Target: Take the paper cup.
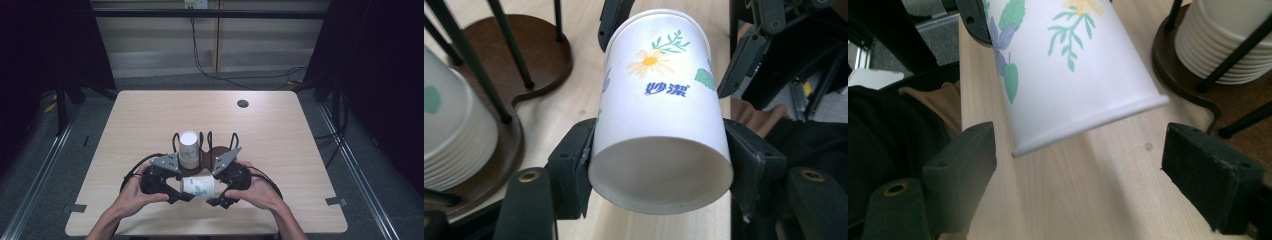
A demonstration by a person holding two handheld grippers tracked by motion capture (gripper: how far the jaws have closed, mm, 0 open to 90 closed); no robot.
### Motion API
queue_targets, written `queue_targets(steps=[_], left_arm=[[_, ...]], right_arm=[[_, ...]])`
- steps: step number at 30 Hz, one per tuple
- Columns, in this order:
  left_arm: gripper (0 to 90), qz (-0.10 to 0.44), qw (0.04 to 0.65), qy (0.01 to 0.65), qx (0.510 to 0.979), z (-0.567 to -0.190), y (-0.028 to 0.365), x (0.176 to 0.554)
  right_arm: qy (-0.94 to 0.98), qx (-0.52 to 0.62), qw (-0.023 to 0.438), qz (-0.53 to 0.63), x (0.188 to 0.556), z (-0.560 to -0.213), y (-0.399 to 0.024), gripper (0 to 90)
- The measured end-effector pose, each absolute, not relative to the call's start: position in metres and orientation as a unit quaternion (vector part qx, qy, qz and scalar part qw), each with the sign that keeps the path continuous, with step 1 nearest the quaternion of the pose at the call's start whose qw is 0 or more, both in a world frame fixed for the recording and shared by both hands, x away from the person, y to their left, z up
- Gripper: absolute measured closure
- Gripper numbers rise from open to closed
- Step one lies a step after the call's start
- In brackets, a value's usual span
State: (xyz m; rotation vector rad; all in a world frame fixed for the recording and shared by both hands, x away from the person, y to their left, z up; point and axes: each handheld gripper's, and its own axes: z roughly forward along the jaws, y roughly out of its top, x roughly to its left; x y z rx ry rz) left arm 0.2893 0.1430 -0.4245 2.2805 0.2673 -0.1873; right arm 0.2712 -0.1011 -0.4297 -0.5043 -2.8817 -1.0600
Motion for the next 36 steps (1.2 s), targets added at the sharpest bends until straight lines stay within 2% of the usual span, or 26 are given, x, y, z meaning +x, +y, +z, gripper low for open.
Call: queue_targets(steps=[21,36], left_arm=[[36.0,-0.033,0.471,0.115,0.874,-0.418,0.157,0.289],[35.7,-0.029,0.533,0.124,0.836,-0.417,0.165,0.291]], right_arm=[[-0.887,-0.197,-0.006,-0.417,0.272,-0.425,-0.123,18.0],[-0.853,-0.202,0.014,-0.481,0.270,-0.423,-0.130,15.1]])
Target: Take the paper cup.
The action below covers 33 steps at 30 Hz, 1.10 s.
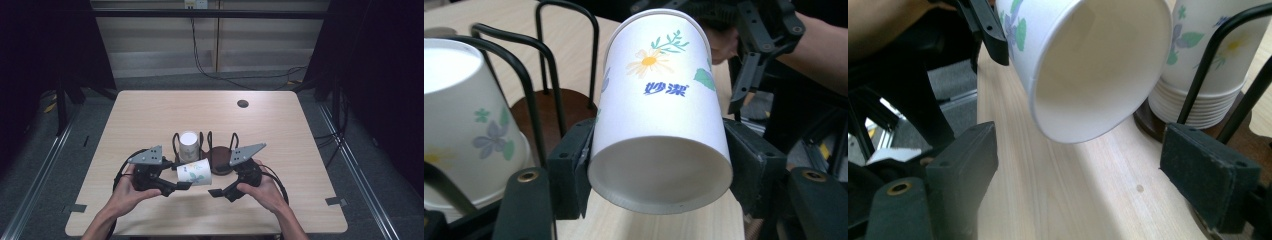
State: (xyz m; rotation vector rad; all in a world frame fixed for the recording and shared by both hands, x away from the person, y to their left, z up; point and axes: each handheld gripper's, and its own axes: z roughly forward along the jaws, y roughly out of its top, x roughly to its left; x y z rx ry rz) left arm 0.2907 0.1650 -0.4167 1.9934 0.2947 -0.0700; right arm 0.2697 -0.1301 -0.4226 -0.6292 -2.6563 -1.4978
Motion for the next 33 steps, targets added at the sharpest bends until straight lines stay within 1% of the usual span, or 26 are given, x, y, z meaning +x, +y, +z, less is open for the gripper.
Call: queue_targets(steps=[8,11,14,21,27,29,32,33], left_arm=[[35.6,-0.031,0.546,0.113,0.829,-0.418,0.163,0.289],[35.5,-0.030,0.551,0.111,0.827,-0.419,0.163,0.289],[35.5,-0.030,0.556,0.112,0.823,-0.419,0.163,0.289],[35.5,-0.033,0.564,0.110,0.818,-0.419,0.161,0.287],[35.4,-0.036,0.572,0.116,0.811,-0.417,0.162,0.286],[35.3,-0.043,0.573,0.115,0.810,-0.417,0.161,0.286],[35.4,-0.049,0.576,0.112,0.808,-0.415,0.160,0.285],[35.4,-0.051,0.579,0.112,0.806,-0.414,0.160,0.284]], right_arm=[[-0.840,-0.213,0.020,-0.498,0.271,-0.422,-0.132,14.1],[-0.836,-0.208,0.011,-0.508,0.270,-0.420,-0.132,15.9],[-0.832,-0.208,0.011,-0.514,0.269,-0.417,-0.132,15.5],[-0.820,-0.223,0.026,-0.526,0.272,-0.416,-0.134,17.0],[-0.818,-0.214,0.022,-0.533,0.271,-0.412,-0.134,17.3],[-0.817,-0.211,0.032,-0.535,0.271,-0.412,-0.133,18.0],[-0.808,-0.213,0.035,-0.549,0.271,-0.411,-0.134,17.1],[-0.804,-0.212,0.037,-0.554,0.272,-0.411,-0.135,15.5]])
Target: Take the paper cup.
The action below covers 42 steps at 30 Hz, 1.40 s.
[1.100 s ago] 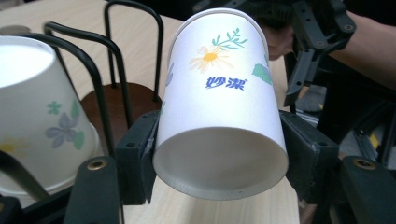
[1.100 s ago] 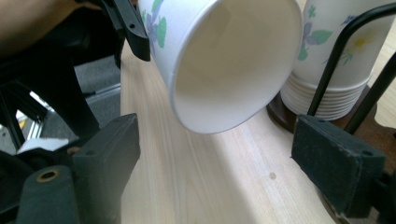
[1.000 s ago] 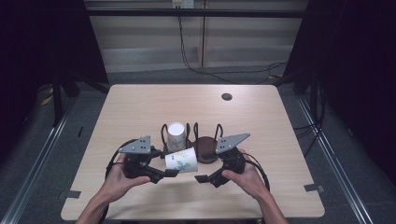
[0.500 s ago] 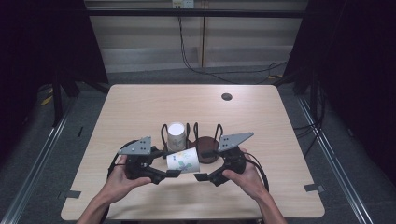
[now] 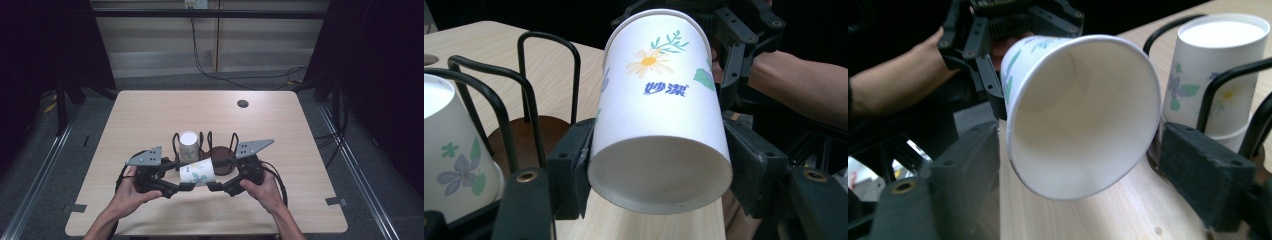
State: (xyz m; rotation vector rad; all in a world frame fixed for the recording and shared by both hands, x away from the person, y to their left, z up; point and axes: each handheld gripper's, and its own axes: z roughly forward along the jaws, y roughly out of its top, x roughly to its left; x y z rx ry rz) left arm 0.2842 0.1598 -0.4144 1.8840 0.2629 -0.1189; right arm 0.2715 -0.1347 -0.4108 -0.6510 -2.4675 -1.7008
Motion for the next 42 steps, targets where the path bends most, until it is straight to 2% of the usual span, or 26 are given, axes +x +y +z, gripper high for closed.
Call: queue_targets(steps=[8,19,33,37,42], left_arm=[[35.4,-0.048,0.590,0.105,0.799,-0.406,0.159,0.281],[35.4,-0.055,0.589,0.097,0.801,-0.405,0.153,0.277],[35.5,-0.075,0.588,0.096,0.800,-0.407,0.148,0.277],[32.9,-0.072,0.573,0.109,0.809,-0.409,0.145,0.277],[24.6,-0.065,0.564,0.121,0.814,-0.412,0.145,0.279]], right_arm=[[-0.781,-0.201,0.058,-0.588,0.271,-0.408,-0.139,13.7],[-0.768,-0.195,0.082,-0.605,0.271,-0.409,-0.135,16.2],[-0.760,-0.190,0.094,-0.614,0.272,-0.408,-0.138,25.3],[-0.763,-0.200,0.096,-0.607,0.273,-0.410,-0.137,26.5],[-0.763,-0.212,0.088,-0.604,0.274,-0.410,-0.140,27.4]])
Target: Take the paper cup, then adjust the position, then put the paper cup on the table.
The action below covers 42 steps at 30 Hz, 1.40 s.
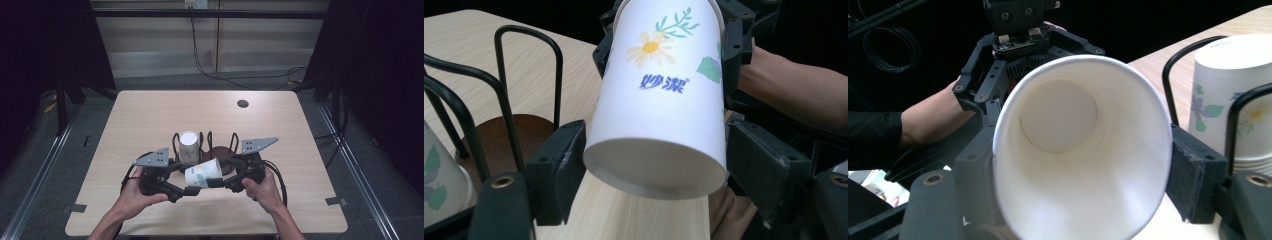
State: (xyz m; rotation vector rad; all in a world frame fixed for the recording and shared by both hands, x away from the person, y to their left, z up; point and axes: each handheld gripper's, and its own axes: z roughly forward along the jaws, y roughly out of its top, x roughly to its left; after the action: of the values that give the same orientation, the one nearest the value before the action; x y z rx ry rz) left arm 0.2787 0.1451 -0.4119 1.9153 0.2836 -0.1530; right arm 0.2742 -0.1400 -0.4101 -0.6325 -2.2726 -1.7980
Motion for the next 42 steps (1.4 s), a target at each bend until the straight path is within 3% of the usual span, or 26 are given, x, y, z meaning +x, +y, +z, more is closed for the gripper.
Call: queue_targets(steps=[15,22,29,37,42], left_arm=[[19.6,-0.036,0.540,0.136,0.830,-0.414,0.154,0.286],[17.6,-0.042,0.557,0.158,0.814,-0.415,0.162,0.291],[15.9,-0.005,0.555,0.191,0.810,-0.417,0.174,0.298],[15.7,0.011,0.556,0.182,0.811,-0.417,0.180,0.298],[15.7,0.016,0.556,0.184,0.811,-0.417,0.184,0.300]], right_arm=[[-0.776,-0.258,0.059,-0.573,0.280,-0.412,-0.146,29.0],[-0.779,-0.280,0.044,-0.559,0.280,-0.411,-0.151,29.5],[-0.791,-0.302,0.025,-0.532,0.282,-0.412,-0.157,29.6],[-0.804,-0.318,0.013,-0.502,0.283,-0.414,-0.162,29.6],[-0.813,-0.335,-0.020,-0.476,0.284,-0.411,-0.171,29.7]])
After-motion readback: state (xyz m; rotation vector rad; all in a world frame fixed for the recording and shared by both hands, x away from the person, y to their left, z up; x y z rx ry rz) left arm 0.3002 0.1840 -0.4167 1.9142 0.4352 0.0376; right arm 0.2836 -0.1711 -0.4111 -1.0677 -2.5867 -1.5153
